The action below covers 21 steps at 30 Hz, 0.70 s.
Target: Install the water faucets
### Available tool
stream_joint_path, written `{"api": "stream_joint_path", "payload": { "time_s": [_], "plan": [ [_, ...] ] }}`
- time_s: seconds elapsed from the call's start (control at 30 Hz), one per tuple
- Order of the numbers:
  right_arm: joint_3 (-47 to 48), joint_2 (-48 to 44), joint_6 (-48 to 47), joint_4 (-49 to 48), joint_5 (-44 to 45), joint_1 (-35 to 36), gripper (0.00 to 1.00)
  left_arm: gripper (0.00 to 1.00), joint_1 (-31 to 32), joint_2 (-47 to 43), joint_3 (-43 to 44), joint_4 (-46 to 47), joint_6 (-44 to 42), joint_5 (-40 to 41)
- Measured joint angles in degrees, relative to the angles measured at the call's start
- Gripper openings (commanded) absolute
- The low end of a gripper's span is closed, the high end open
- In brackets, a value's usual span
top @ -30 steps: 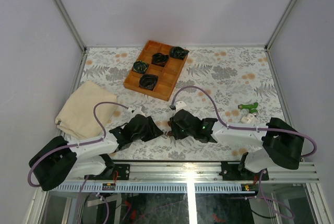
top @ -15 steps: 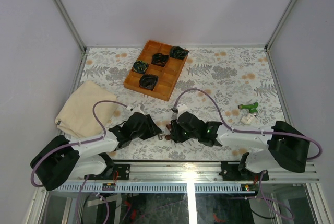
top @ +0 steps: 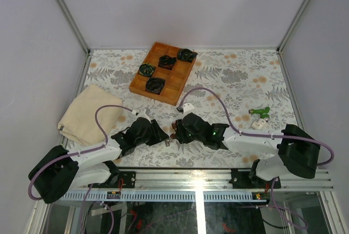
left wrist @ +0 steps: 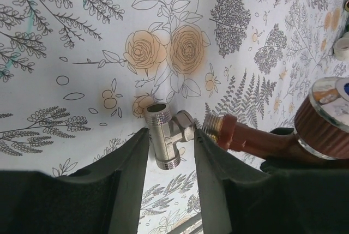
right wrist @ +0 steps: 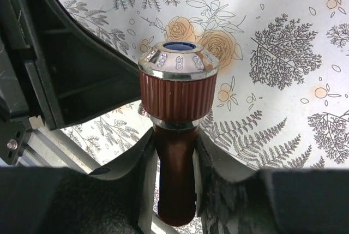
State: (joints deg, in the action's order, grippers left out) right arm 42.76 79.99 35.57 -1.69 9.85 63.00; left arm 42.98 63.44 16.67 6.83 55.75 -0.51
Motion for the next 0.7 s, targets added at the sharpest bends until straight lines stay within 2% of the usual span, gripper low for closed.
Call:
{"api": "stream_joint_path", "payload": {
  "time_s": [0.7],
  "plan": [
    [1.49,3.10,-0.96,1.79,0.20,0.00,0.01,0.30,-0.02,1.90,-0.39,0.48,-0.61,-0.92]
  ]
}}
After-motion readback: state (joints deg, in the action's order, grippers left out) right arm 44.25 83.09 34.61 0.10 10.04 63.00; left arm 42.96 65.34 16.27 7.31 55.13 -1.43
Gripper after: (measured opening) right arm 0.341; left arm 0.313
